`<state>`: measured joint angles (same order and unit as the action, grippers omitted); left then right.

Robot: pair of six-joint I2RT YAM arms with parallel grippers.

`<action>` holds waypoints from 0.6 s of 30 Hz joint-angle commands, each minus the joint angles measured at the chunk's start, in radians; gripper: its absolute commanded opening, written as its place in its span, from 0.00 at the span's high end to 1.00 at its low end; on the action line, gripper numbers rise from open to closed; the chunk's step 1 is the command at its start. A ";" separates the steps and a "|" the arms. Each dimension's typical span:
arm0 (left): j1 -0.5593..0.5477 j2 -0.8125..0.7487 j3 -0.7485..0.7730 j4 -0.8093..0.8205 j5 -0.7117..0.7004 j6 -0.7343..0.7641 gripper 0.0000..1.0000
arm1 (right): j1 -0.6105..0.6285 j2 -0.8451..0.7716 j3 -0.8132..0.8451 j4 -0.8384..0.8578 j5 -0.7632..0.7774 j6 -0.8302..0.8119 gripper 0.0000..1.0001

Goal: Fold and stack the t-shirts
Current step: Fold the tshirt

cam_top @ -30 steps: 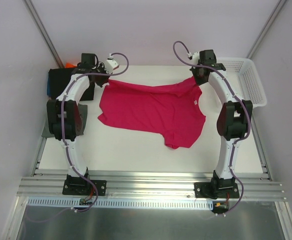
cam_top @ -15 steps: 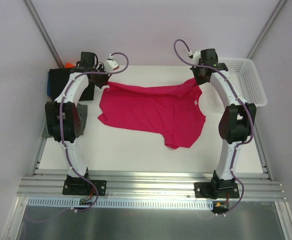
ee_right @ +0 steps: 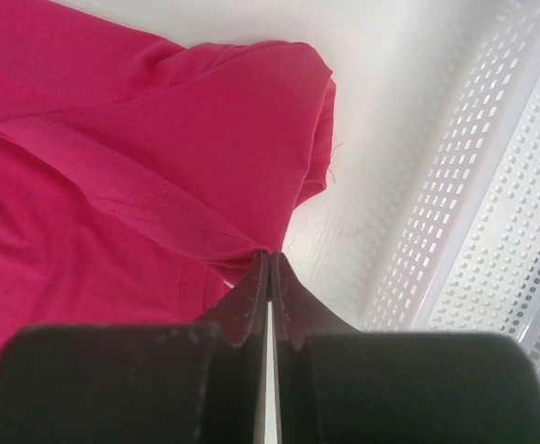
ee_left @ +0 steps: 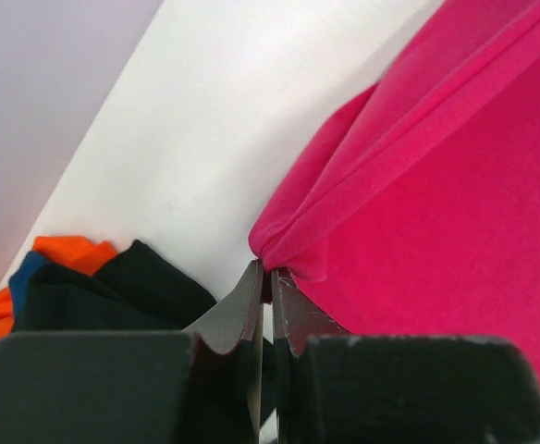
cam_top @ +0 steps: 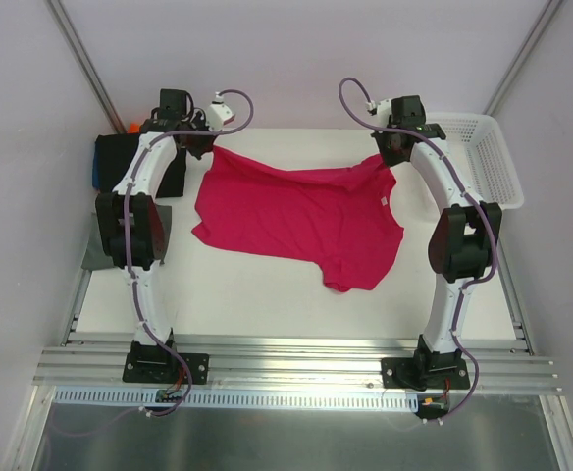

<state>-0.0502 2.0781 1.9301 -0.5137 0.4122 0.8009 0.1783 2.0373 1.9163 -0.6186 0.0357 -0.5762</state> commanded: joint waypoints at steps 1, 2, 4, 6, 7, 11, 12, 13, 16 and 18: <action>0.010 0.034 0.091 0.001 0.005 0.029 1.00 | 0.009 -0.045 0.023 -0.003 -0.011 0.018 0.99; 0.010 0.043 0.105 0.000 -0.003 0.032 1.00 | 0.007 -0.043 0.026 -0.003 -0.011 0.018 0.99; 0.010 0.077 0.153 0.003 -0.013 0.059 1.00 | 0.009 -0.040 0.030 -0.001 -0.011 0.018 0.99; 0.010 0.135 0.202 0.018 -0.042 0.089 1.00 | 0.010 -0.037 0.030 -0.001 -0.011 0.019 0.99; 0.010 0.158 0.258 0.023 -0.053 0.106 1.00 | 0.010 -0.034 0.030 -0.001 -0.011 0.019 0.99; 0.001 0.278 0.406 0.123 -0.139 0.156 0.64 | 0.010 -0.023 0.032 -0.001 -0.011 0.018 0.99; -0.002 0.302 0.424 0.160 -0.166 0.103 0.30 | 0.012 -0.022 0.033 -0.001 -0.013 0.018 0.99; -0.004 0.310 0.441 0.203 -0.193 0.060 0.01 | 0.012 -0.019 0.035 -0.001 -0.011 0.019 0.99; 0.004 0.312 0.454 0.268 -0.233 -0.176 0.01 | 0.013 -0.017 0.036 0.002 -0.011 0.019 1.00; 0.015 0.286 0.428 0.268 -0.236 -0.356 0.01 | 0.016 -0.014 0.038 0.003 -0.011 0.018 0.99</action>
<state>-0.0502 2.4111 2.3215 -0.3374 0.2222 0.7105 0.1833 2.0377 1.9163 -0.6182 0.0360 -0.5758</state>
